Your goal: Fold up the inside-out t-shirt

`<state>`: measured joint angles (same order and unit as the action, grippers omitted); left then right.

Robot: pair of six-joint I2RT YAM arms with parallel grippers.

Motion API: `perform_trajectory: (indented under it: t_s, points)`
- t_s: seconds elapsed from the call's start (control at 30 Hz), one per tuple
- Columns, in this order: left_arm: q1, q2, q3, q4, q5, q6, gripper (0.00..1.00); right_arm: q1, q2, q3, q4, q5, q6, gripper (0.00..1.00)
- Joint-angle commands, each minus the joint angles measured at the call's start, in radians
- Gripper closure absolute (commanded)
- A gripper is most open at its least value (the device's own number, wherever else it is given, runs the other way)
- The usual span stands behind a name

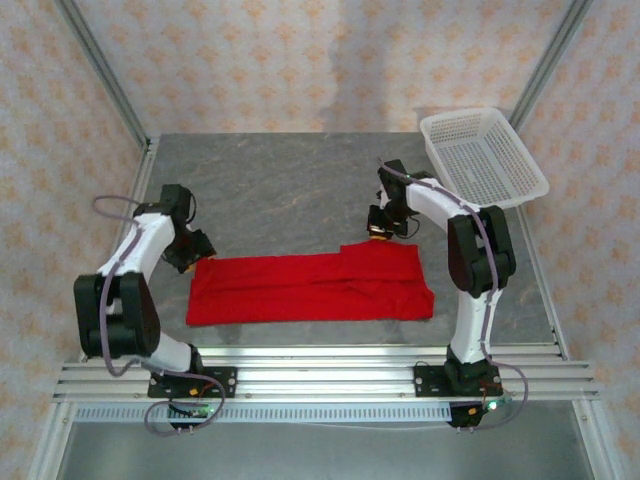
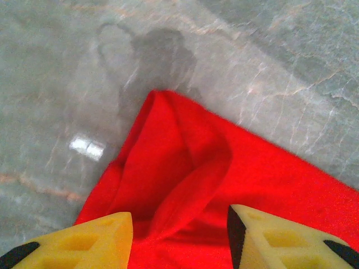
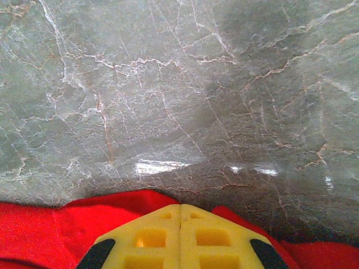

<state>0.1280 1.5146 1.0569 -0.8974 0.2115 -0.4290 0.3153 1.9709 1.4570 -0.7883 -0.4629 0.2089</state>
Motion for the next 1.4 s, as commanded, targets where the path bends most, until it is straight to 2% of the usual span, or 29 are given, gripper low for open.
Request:
perform_trajectory:
  t_s: [0.0,0.1,0.2,0.43,0.57,0.7,0.87,1.13,1.17,1.27,1.37]
  points:
    - [-0.029,0.075,0.066,0.016,-0.043,0.074,0.52,-0.002,-0.062,0.034,-0.029,0.039,0.01,1.0]
    - [-0.051,0.143,0.097,0.01,-0.051,0.1,0.52,-0.002,-0.064,0.04,-0.048,0.05,0.017,1.0]
    - [-0.053,0.198,0.11,-0.015,-0.078,0.116,0.58,-0.002,-0.072,0.035,-0.05,0.059,0.033,1.0]
    - [-0.053,0.245,0.108,-0.001,-0.004,0.143,0.81,-0.001,-0.074,0.025,-0.052,0.082,0.05,1.0]
    - [-0.052,0.261,0.119,-0.004,-0.016,0.127,1.0,-0.001,-0.068,0.03,-0.057,0.084,0.056,1.0]
    - [-0.011,0.239,0.13,-0.002,-0.042,0.099,1.0,-0.002,-0.076,0.018,-0.063,0.125,0.059,1.0]
    - [0.097,0.253,0.109,0.065,0.092,0.038,1.0,-0.003,-0.094,-0.016,-0.06,0.165,0.06,1.0]
    - [0.14,0.26,0.043,0.155,0.173,-0.018,1.0,-0.005,-0.094,-0.006,-0.08,0.182,0.045,1.0]
    - [0.146,0.26,0.034,0.163,0.179,-0.023,0.99,-0.005,-0.097,-0.006,-0.081,0.185,0.046,1.0]
    - [0.169,0.246,0.021,0.176,0.209,-0.031,0.88,-0.005,-0.111,0.013,-0.096,0.18,0.046,1.0]
    - [0.203,0.181,0.02,0.172,0.206,-0.04,0.81,-0.004,-0.147,0.042,-0.122,0.155,0.05,1.0]
